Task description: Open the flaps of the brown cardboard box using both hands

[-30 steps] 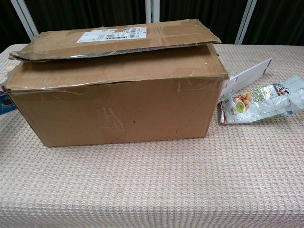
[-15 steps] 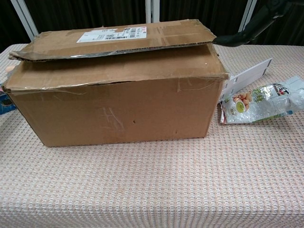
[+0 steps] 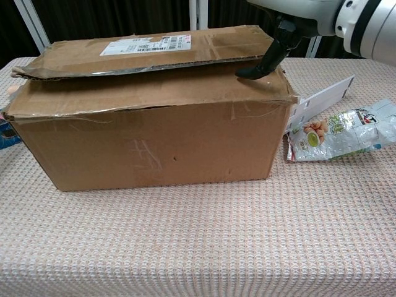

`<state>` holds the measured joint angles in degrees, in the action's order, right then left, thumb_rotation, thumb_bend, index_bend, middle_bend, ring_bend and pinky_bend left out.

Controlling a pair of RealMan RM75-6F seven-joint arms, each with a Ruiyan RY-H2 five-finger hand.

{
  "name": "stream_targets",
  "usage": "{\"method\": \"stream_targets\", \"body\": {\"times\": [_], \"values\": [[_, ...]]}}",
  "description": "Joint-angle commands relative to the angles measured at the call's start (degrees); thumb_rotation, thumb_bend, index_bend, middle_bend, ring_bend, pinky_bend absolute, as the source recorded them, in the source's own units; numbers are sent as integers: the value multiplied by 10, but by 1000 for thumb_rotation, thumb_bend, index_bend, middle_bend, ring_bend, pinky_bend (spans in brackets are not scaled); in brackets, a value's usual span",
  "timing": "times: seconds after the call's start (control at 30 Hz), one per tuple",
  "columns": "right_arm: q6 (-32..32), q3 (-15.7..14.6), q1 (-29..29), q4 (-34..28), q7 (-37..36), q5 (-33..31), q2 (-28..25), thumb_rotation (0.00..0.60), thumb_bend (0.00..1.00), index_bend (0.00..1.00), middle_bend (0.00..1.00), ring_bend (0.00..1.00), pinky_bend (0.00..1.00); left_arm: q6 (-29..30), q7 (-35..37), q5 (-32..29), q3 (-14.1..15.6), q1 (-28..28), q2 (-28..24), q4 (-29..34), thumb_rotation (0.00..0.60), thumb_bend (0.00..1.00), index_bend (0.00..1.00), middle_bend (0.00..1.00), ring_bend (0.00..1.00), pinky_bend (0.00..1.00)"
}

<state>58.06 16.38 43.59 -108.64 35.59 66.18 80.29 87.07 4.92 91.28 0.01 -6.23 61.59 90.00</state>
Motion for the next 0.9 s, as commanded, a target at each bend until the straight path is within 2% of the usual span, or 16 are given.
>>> {"method": "stream_targets", "body": {"times": [0.03, 0.27, 0.43, 0.57, 0.67, 0.77, 0.83, 0.9], "values": [[1, 9, 17, 17, 8, -19, 17, 600, 175, 0, 0, 0, 0, 0, 4, -2, -1, 1, 0, -3, 409, 0, 87, 66, 92, 209], [15, 41, 56, 34, 28, -43, 32, 600, 178, 0, 0, 0, 0, -2, 15, -7, -4, 1, 0, -14, 409, 0, 87, 66, 91, 209], [12, 98, 119, 76, 66, -98, 45, 600, 191, 0, 0, 0, 0, -5, 25, -13, -6, 1, 1, -22, 409, 0, 87, 66, 92, 208], [7, 143, 194, 172, 100, -167, 85, 600, 189, 0, 0, 0, 0, -12, 29, -13, -6, -2, 0, -25, 412, 0, 87, 66, 92, 209], [18, 169, 261, 297, 123, -207, 141, 600, 188, 0, 0, 0, 0, -17, 27, -14, -8, -6, -3, -23, 421, 0, 87, 66, 92, 209], [13, 187, 305, 390, 122, -247, 185, 600, 189, 0, 0, 0, 0, -22, 24, -17, -10, -10, -7, -18, 425, 0, 87, 66, 92, 209], [3, 190, 313, 406, 99, -251, 195, 600, 186, 0, 0, 0, 0, -23, 22, -21, -12, -10, -10, -15, 432, 0, 87, 66, 91, 208], [1, 179, 307, 402, 69, -228, 191, 600, 182, 0, 0, 0, 0, -26, 25, -27, -15, -11, -13, -15, 440, 0, 86, 66, 91, 208]]}}
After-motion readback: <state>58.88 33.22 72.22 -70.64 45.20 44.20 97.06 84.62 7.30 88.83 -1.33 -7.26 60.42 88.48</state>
